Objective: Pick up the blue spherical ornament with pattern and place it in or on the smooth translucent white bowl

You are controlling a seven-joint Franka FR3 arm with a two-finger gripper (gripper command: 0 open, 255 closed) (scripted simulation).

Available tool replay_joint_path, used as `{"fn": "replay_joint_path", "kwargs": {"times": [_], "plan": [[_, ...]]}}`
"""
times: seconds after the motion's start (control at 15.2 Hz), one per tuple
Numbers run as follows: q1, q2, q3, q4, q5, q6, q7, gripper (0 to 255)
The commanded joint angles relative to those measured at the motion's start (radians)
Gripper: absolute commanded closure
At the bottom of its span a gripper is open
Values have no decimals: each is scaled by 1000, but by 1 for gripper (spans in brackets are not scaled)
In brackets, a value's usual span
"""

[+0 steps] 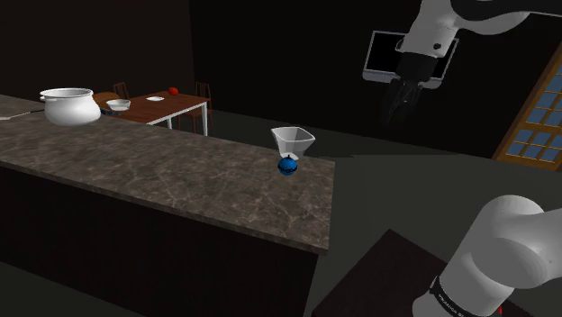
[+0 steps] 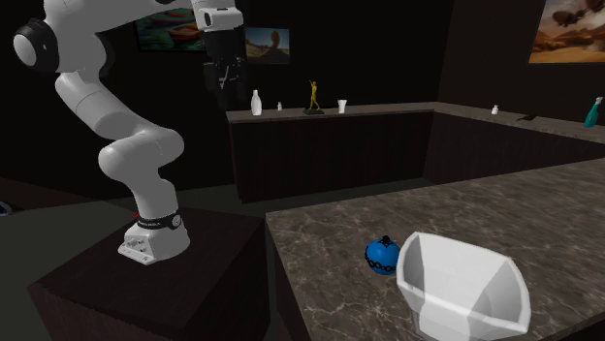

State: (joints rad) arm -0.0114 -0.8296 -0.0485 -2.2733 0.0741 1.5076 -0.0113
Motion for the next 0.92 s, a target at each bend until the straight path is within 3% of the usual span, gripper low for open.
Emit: {"fn": "replay_joint_path", "kwargs": {"times": [0.0, 0.46, 0.86], "plan": [[0, 0, 0, 0, 0, 0, 0, 0], [0, -18, -40, -251, -21, 356, -96, 0], [13, 71, -89, -395, -23, 695, -186, 0]]}}
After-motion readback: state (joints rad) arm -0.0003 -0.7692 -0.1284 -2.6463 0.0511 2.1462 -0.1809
